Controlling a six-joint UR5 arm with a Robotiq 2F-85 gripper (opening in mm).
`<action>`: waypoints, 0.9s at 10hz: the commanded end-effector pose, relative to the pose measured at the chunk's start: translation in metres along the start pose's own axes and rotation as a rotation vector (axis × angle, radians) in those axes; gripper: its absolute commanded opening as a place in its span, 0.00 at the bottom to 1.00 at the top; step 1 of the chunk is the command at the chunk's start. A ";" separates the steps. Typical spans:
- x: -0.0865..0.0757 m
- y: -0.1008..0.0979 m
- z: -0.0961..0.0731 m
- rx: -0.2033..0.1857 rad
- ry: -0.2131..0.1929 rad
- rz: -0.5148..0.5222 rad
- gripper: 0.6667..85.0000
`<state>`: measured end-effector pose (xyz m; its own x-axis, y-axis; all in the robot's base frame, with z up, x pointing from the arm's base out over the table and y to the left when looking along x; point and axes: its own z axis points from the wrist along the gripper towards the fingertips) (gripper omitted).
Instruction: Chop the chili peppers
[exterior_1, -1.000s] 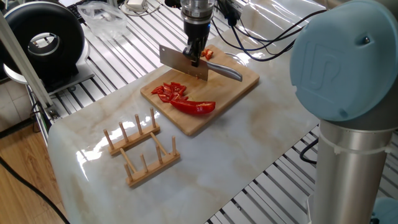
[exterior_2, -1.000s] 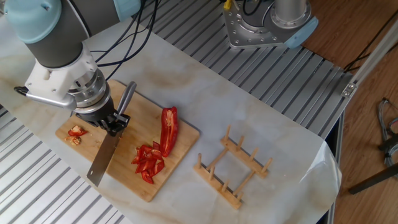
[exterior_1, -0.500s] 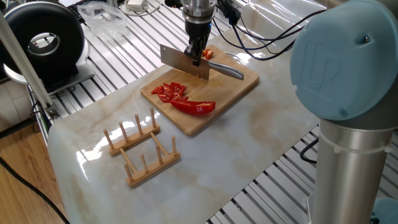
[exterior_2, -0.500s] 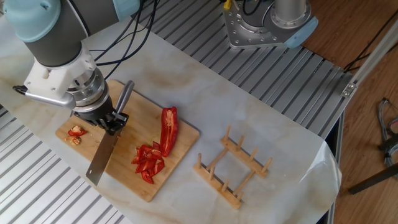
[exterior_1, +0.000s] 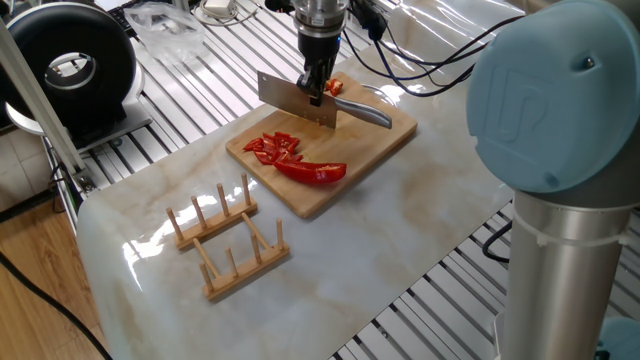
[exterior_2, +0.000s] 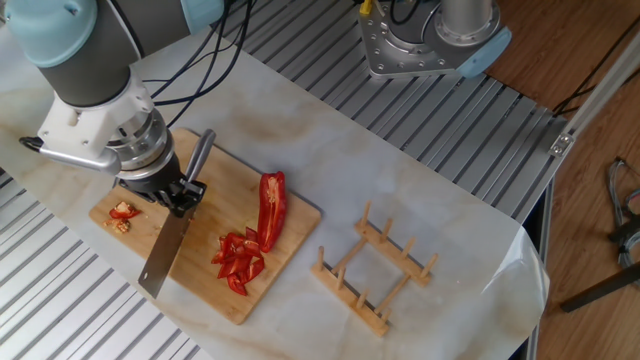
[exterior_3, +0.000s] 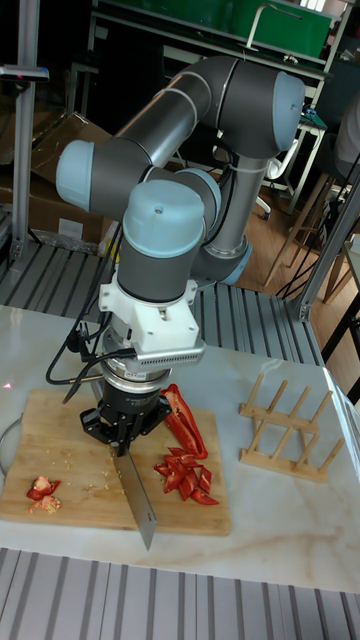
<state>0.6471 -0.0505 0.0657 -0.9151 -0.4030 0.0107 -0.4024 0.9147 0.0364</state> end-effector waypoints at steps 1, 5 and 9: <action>-0.002 0.002 -0.002 -0.008 -0.006 0.005 0.01; -0.003 0.005 -0.003 -0.020 -0.008 0.013 0.01; 0.000 0.001 -0.001 -0.018 -0.010 0.002 0.01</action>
<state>0.6467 -0.0495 0.0663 -0.9156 -0.4019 0.0092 -0.4012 0.9149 0.0447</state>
